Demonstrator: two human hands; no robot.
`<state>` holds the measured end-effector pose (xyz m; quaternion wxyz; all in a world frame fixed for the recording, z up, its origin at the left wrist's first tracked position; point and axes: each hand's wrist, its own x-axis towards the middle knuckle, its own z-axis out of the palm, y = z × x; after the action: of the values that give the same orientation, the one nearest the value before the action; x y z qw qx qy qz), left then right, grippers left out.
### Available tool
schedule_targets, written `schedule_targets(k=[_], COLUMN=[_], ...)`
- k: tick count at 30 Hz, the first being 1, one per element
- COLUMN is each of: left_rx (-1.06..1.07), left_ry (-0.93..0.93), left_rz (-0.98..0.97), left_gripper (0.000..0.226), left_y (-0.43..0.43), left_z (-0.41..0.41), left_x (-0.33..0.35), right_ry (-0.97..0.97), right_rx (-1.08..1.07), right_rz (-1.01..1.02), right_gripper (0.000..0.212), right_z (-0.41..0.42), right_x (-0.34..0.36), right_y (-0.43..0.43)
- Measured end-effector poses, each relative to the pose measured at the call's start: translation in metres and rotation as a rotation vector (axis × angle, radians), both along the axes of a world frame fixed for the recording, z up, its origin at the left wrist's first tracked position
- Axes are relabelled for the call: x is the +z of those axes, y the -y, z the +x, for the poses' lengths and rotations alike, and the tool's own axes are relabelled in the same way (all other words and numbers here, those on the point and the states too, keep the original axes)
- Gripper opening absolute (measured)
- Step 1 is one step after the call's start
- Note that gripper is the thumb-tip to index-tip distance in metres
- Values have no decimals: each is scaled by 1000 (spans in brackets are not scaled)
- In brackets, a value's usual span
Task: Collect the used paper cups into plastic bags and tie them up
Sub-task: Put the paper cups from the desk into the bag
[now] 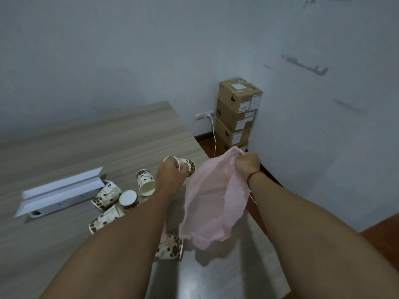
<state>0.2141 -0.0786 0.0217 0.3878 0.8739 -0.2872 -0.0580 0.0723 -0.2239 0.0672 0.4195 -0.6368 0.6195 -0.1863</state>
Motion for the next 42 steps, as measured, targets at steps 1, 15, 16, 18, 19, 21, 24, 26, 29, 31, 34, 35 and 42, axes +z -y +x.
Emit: schedule_targets(k=[1,15,16,18,19,21,24,26,29,31,34,35,42], left_rx=[-18,-360,-362,-351,-341,-344,-395,-420,-400,-313,-224,-196,-195], left_ry=[5,-281,-329,-383,-394,-404,-440,-467,-435,-365,-209,-159,-39], left_rz=[-28,-171,-191,-243,-270,-289,-228,-173,-120,-152,-210,-233,-292], left_gripper=[23,38,37,38,39,38,34,29,22,31,41,41,40], left_y=[0,25,26,28,29,30,31,33,36,38,39,40,47], left_z=[-4,-52,-50,-45,-43,-41,-46,-50,-51,-45,-34,-31,-27], left_x=[3,35,38,42,44,47,44,37,32,33,36,37,44], right_ry=[18,69,65,60,50,40,123,169,192,224,304,331,309], right_rx=[-61,-60,-57,-57,-66,-78,8,46,-68,-171,-288,-315,-333], right_rz=[-24,57,64,79,86,104,145,157,155,153,102,79,-22], right_gripper=[33,42,43,43,42,40,42,44,44,43,39,39,38], right_z=[1,14,15,17,19,20,16,13,18,21,20,19,21], right_x=[2,12,12,10,9,8,10,14,31,43,56,59,56], right_y=[1,-16,-17,-17,-16,-12,-9,-5,1,8,21,23,18])
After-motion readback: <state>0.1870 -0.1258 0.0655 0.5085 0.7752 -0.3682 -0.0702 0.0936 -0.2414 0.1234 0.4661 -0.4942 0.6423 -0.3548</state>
